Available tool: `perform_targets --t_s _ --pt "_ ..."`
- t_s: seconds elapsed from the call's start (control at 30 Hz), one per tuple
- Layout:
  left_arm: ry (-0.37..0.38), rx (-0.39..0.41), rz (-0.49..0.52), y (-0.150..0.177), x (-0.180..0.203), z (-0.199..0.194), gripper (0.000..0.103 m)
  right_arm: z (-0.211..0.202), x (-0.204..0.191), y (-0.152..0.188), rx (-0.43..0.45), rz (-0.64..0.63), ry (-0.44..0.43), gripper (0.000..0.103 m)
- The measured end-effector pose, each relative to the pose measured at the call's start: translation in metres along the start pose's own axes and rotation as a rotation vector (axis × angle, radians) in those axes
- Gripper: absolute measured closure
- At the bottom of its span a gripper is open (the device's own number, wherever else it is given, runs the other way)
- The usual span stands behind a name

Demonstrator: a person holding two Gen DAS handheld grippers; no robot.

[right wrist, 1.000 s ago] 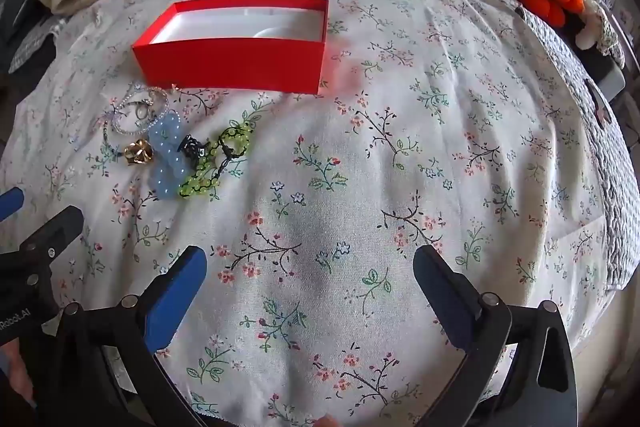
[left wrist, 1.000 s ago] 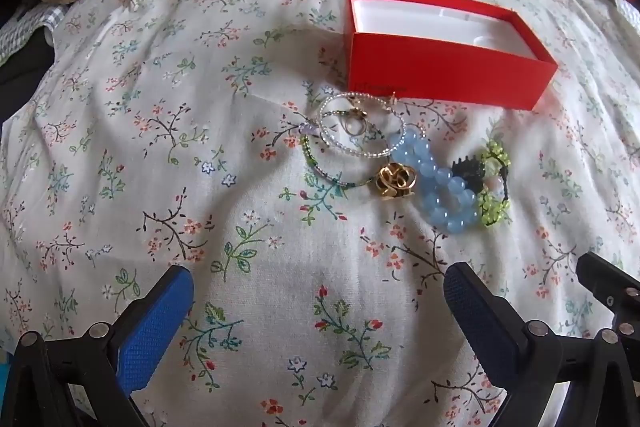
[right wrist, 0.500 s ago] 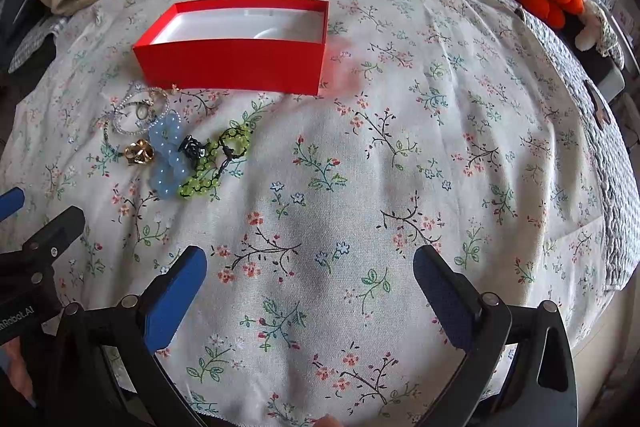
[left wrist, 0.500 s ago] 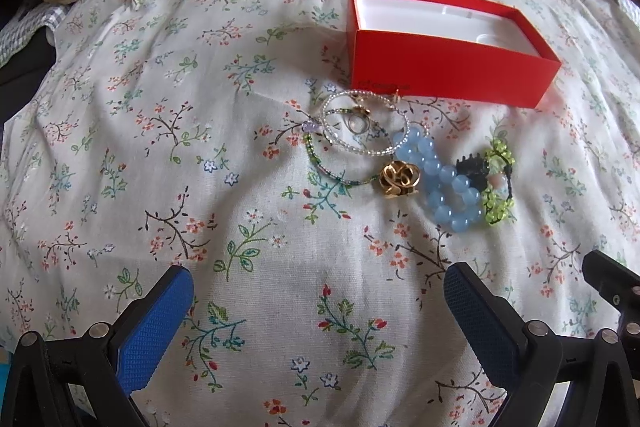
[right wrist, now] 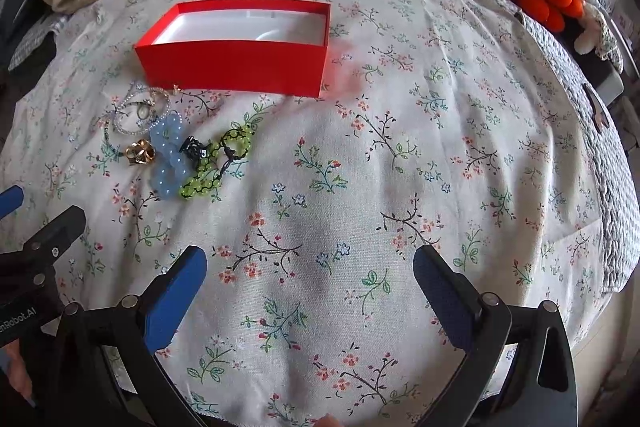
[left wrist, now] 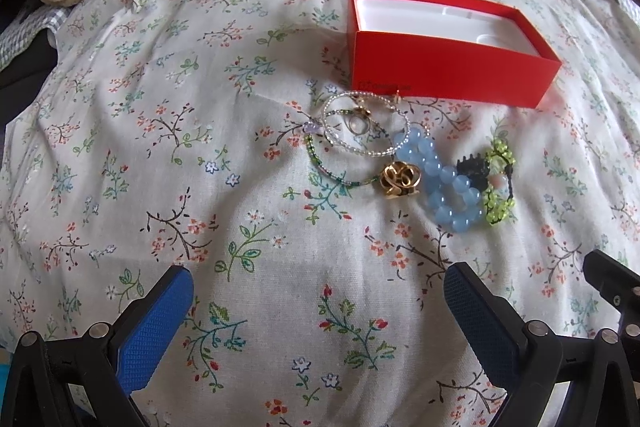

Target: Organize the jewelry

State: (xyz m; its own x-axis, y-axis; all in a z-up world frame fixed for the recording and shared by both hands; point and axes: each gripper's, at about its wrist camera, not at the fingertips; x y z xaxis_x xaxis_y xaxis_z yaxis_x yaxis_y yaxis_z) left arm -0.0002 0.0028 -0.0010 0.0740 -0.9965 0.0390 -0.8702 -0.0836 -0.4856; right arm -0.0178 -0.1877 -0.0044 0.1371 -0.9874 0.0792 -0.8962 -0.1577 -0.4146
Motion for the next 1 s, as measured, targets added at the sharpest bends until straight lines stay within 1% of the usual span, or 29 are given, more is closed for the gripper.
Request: perform_targets --t_s 0.33,0.5,0.63,0.7,0.97,1.0 --pt "0.007 -0.009 -0.003 0.000 -0.003 0.001 0.000 0.000 0.000 0.000 0.000 0.000 0.001 0.000" --pt "-0.005 0.013 0.003 0.000 -0.002 0.000 0.000 0.000 0.001 0.000 -0.002 -0.003 0.001 0.000" --pt "-0.001 0.026 -0.021 -0.001 -0.008 -0.001 0.000 0.000 0.001 0.000 -0.002 -0.002 0.002 0.000" --pt "-0.001 0.054 -0.029 -0.002 -0.010 -0.001 0.000 0.000 0.001 0.000 -0.001 0.001 0.003 0.000" --pt "0.001 -0.002 -0.076 -0.011 -0.024 0.005 0.000 -0.001 0.008 -0.004 -0.001 0.025 0.006 0.000" --pt "-0.013 -0.015 -0.070 -0.011 -0.025 0.005 0.000 -0.001 0.009 -0.004 -0.002 0.029 0.005 0.000"
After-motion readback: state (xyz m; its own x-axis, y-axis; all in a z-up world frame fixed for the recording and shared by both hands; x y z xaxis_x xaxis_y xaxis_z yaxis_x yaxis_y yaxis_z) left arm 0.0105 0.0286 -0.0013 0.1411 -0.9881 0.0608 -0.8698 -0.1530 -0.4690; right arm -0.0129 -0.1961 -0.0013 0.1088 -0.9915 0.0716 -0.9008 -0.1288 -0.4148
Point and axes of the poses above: each gripper's, at about its wrist camera, not at the fingertips, and z roughly the way its jaws point, x to its right, y to its underside, and after that the axes turned 6 degrees about -z, right-handed
